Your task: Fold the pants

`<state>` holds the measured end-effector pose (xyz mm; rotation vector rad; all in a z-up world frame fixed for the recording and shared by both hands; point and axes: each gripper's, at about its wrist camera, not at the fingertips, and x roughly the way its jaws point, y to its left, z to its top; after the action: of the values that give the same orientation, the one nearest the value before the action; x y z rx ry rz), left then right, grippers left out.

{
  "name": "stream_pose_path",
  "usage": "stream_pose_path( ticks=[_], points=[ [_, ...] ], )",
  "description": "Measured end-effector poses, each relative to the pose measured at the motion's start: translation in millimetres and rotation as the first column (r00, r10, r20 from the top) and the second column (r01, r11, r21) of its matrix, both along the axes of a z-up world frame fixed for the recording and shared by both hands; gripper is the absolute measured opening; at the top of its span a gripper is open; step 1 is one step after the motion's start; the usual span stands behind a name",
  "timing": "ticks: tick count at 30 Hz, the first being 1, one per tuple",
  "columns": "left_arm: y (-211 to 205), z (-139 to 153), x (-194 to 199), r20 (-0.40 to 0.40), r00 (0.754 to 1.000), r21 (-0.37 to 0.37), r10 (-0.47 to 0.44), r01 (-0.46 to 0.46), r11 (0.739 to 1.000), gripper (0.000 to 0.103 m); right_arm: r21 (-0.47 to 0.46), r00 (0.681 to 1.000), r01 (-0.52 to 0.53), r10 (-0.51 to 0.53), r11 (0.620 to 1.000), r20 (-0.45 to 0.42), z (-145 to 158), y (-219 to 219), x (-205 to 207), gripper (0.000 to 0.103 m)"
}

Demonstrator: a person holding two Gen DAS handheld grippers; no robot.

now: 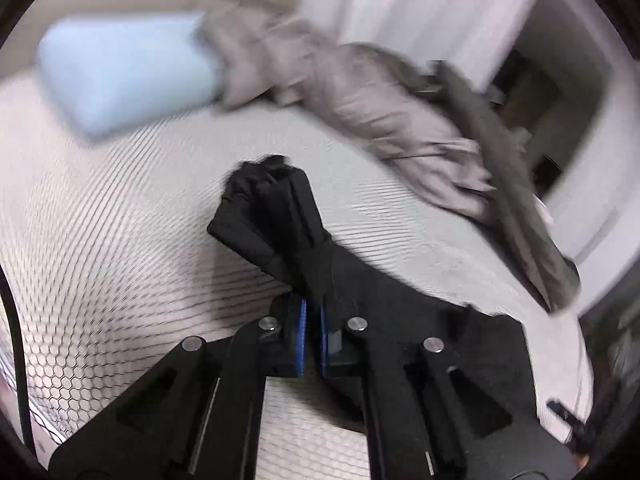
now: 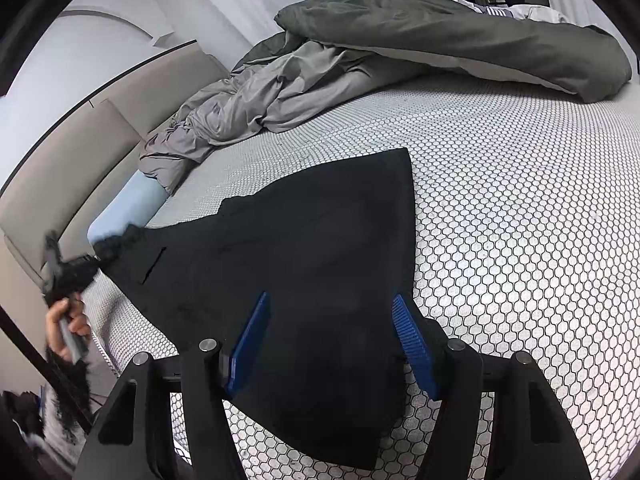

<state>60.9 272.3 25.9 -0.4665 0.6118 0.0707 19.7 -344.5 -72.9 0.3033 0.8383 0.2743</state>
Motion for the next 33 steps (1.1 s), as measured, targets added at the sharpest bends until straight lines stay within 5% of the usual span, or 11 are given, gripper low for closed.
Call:
stream_pose_path(
  ticks=[5, 8, 11, 13, 15, 17, 20, 23, 27, 33],
  points=[
    [-107.1, 54.9, -8.3, 0.097, 0.967, 0.094, -0.235, 0.227, 0.969, 0.003, 0.003, 1.0, 0.021, -0.021, 1.0, 0.006, 0.6, -5.1, 1.5, 0.065],
    [-180.9, 67.4, -1.7, 0.115, 0.908, 0.084, -0.403, 0.395, 0.915, 0.003, 0.006, 0.999, 0.037, -0.037, 0.999, 0.013, 1.6, -10.0, 1.4, 0.065],
    [-260.7, 51.7, 17.0, 0.07, 0.795, 0.041, -0.603, 0.601, 0.798, 0.015, 0.008, 0.998, 0.058, -0.058, 0.998, 0.017, 1.7, -16.6, 1.7, 0.065],
    [-294.5, 29.1, 24.9, 0.028, 0.714, -0.043, -0.699, 0.7, 0.713, 0.032, 0.003, 0.997, 0.074, -0.074, 0.997, 0.014, 0.7, -22.2, 1.5, 0.065],
    [-319.1, 0.9, 29.0, -0.039, 0.614, -0.146, -0.789, 0.777, 0.612, 0.034, 0.002, 0.995, 0.101, -0.101, 0.995, 0.001, -2.5, -29.7, 3.0, 0.065],
    [-324.0, -11.8, 26.1, -0.072, 0.587, -0.166, -0.806, 0.79, 0.59, 0.035, 0.008, 0.993, 0.115, -0.115, 0.993, -0.009, -4.3, -34.4, 2.8, 0.065],
    [-309.5, -8.3, 20.6, -0.063, 0.614, -0.11, -0.787, 0.779, 0.617, 0.04, 0.028, 0.995, 0.099, -0.098, 0.995, -0.018, -5.5, -34.5, 4.1, 0.065],
    [-274.5, -3.0, 16.1, -0.033, 0.731, -0.005, -0.682, 0.682, 0.731, 0.06, 0.078, 0.999, 0.043, -0.041, 0.996, -0.021, -6.4, -26.7, 8.0, 0.065],
    [-244.0, -17.7, 36.9, -0.07, 0.833, 0.048, -0.549, 0.552, 0.832, 0.061, 0.222, 0.995, -0.037, 0.056, 0.974, -0.08, -18.5, -16.1, 24.9, 0.065],
    [-180.0, -45.7, 53.4, -0.112, 0.874, -0.027, -0.472, 0.472, 0.881, 0.061, 0.35, 0.969, -0.027, 0.111, 0.936, -0.221, -54.2, -8.2, 60.0, 0.065]
  ],
)
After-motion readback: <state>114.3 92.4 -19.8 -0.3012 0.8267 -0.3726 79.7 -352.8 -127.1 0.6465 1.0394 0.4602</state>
